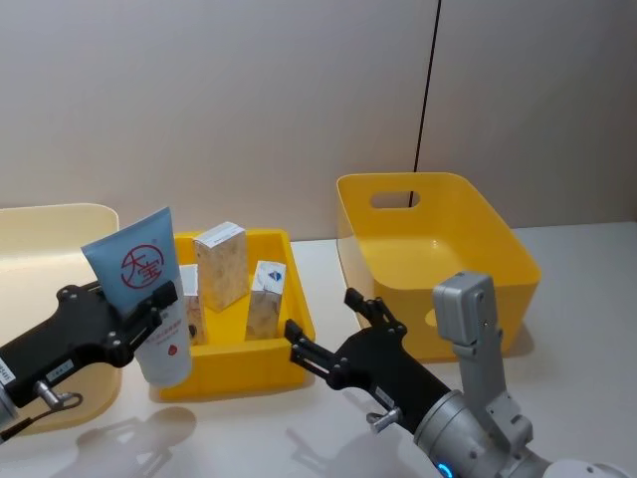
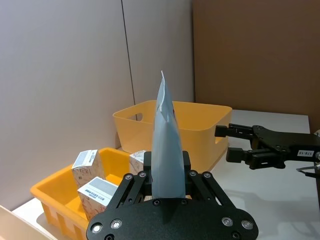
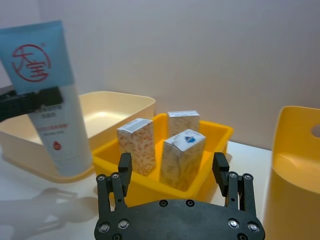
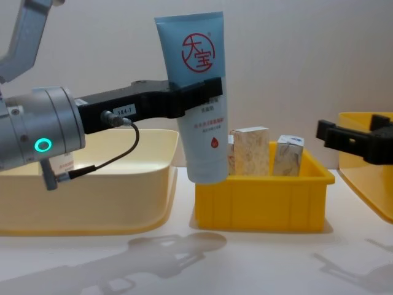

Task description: Bimanual collaborative sorting of washing and personal care products

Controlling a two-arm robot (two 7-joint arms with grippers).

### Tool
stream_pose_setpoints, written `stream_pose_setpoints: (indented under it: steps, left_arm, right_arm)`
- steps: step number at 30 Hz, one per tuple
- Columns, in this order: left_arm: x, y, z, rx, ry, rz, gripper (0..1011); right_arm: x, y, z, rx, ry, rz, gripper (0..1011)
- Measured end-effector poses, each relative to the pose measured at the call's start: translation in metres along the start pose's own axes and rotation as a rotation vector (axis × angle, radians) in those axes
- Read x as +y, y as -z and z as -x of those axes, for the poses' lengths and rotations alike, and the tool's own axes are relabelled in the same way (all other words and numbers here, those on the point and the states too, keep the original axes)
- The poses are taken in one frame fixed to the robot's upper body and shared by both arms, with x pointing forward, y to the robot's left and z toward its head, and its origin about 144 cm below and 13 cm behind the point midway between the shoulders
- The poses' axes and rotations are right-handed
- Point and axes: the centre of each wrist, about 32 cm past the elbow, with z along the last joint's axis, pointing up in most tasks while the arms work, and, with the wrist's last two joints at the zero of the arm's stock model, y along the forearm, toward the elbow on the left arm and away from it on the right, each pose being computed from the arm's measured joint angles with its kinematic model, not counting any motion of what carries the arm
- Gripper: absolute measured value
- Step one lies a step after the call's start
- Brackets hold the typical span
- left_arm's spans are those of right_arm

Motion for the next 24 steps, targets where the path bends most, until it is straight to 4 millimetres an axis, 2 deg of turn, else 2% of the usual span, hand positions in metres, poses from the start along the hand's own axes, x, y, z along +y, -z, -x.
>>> stream_pose_setpoints:
  steps: [11, 24]
  left_arm:
    - [0.000, 0.000, 0.000, -0.002, 0.004, -0.002, 285]
    - [0.000, 0.000, 0.001, -0.002, 0.006, -0.004, 284]
  right_arm:
    - [0.012, -0.008, 0.004, 0.024, -0.148, -0.003, 1001]
    - [0.038, -0.011, 0.018, 0.010, -0.260, 0.047, 1001]
